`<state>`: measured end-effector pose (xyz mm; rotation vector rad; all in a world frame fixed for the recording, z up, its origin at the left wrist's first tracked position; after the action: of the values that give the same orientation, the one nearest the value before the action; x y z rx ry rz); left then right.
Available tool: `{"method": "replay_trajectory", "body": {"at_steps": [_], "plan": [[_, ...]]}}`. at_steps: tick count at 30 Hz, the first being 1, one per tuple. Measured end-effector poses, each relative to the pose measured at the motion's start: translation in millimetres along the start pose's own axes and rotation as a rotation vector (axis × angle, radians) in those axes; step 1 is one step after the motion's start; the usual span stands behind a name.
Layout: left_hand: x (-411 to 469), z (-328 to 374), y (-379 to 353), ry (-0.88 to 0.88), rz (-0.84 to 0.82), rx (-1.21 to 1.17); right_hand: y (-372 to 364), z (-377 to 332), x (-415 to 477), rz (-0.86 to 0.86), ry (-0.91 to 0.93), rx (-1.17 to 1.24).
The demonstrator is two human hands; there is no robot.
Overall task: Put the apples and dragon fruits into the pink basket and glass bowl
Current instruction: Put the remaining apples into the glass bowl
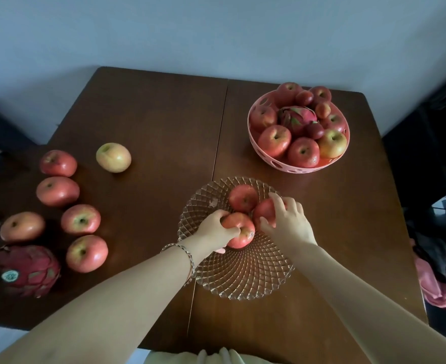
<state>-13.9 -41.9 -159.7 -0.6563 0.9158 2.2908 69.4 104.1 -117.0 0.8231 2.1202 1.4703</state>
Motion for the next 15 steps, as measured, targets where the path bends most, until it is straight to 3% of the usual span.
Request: {"method": "replay_trajectory", "body": {"at_steps": [2,4,8,12,15], "plan": [[1.2,-0.3,-1.5,0.003,-0.010,0.000,1.2,5.2,1.1,-0.046,-0.021,-0.020],[2.6,0.7,-3.9,-0.008,-0.027,-0.009,8.1,11.3,1.1,-0.029,-0.101,0.111],[3.0,2.7,-8.5,-0.022,-0.048,-0.027,18.1,35.3,-4.0,0.066,-0.474,0.739],[3.6,2.1,-10.2,-0.035,-0.045,-0.022,-2.8,25.9,-23.9,-0.166,-0.936,1.578],[3.0,2.1,-10.2,-0.033,-0.044,-0.011,-12.9,15.2,-31.5,-0.318,-1.001,1.781]]}}
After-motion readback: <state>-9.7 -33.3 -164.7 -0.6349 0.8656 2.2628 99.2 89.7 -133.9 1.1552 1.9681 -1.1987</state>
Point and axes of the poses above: each hand's wrist, its own x-axis towards the middle knuckle, its own y-axis out of the back of the hand, z = x × y, the point moved 9 cm from there along x, towards the middle knuckle, and after that the axes turned 13 degrees about z, right-handed, at the moved point
